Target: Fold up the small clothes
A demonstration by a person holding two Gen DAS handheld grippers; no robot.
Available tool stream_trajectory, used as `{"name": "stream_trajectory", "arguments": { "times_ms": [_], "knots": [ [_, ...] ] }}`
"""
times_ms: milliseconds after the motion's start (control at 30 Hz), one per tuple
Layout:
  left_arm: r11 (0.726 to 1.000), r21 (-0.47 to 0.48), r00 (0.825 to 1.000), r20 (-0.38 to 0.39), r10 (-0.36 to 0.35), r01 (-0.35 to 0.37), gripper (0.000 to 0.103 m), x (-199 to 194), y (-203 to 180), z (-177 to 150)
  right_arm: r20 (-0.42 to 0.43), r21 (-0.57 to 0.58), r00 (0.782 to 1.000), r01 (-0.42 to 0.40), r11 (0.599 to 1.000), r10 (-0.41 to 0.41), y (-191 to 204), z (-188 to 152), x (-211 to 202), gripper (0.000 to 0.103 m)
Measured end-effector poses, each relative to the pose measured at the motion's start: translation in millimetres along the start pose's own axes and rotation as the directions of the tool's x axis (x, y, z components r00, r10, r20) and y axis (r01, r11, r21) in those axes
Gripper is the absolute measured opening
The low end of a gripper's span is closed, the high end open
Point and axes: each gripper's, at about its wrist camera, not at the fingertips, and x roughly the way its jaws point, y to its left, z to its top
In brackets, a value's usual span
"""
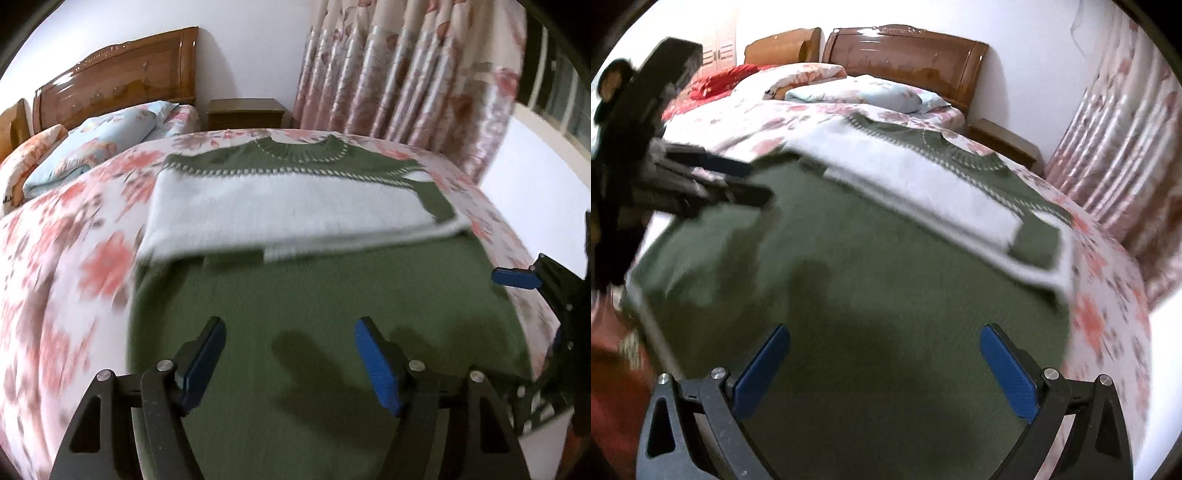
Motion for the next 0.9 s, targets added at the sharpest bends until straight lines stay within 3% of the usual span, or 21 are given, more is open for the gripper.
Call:
{"name": "stream_trajectory", "arguments": {
  "times_ms": [100,133,167,233,367,500,600,633,733,833,900],
  "knots": [
    [0.999,0.021,0.999,-0.035,0.04,-0.04,0.073,32.9,1.3,6.9,-0.05,0.069,0.999,0.025,0.997,-0.021,-20.4,20.7,38.5,0.103],
    [0.997,0.05,0.998,-0.015,0.063,-0.062,0.073,36.8,2.3,2.4,-0.087,0.095,0.996,0.039,0.995,-0.031,-28.4,21.1,52.3,0.103],
    [0.992,0.094,0.997,0.021,0.079,-0.081,0.074,35.4,0.2,-3.0,-0.098,0.146,0.995,0.006,0.989,0.009,-38.4,17.6,59.8,0.103],
    [0.994,0.093,0.998,0.017,0.056,-0.057,0.075,29.3,9.4,-9.2,-0.08,0.159,0.997,0.01,0.987,0.003,-46.9,10.3,54.0,0.103],
    [0.996,0.044,0.997,0.018,0.079,-0.08,0.076,20.6,36.7,-14.7,-0.102,0.183,0.995,0.02,0.983,-0.001,-69.3,-17.1,34.3,0.103],
    [0.993,0.034,0.994,0.018,0.109,-0.109,0.076,19.0,40.8,-17.8,-0.105,0.223,0.994,0.046,0.974,-0.023,-86.7,-42.2,16.3,0.103],
    [0.985,0.009,0.985,0.003,0.17,-0.17,0.072,14.0,34.8,-18.9,-0.132,0.247,0.987,0.118,0.962,-0.087,-74.8,-41.4,7.3,0.103],
    [0.989,-0.016,0.989,-0.002,0.149,-0.149,0.069,8.9,31.3,-23.7,-0.119,0.254,0.989,0.119,0.96,-0.091,-71.4,-38.9,7.3,0.103],
    [0.998,0.017,0.998,0.012,0.066,-0.067,0.068,-0.4,12.9,-40.2,-0.021,0.222,1.0,-0.011,0.975,0.016,-36.3,-32.2,0.9,0.103],
    [0.98,0.155,0.992,0.034,0.121,-0.125,0.07,-1.4,-13.2,-51.0,-0.051,0.124,0.998,-0.026,0.992,0.033,-1.3,-28.8,13.7,0.103],
    [0.977,0.165,0.991,0.028,0.129,-0.132,0.073,-2.8,-12.2,-53.5,-0.051,0.088,0.998,-0.019,0.996,0.024,7.2,-33.4,16.2,0.103]
  ]
}}
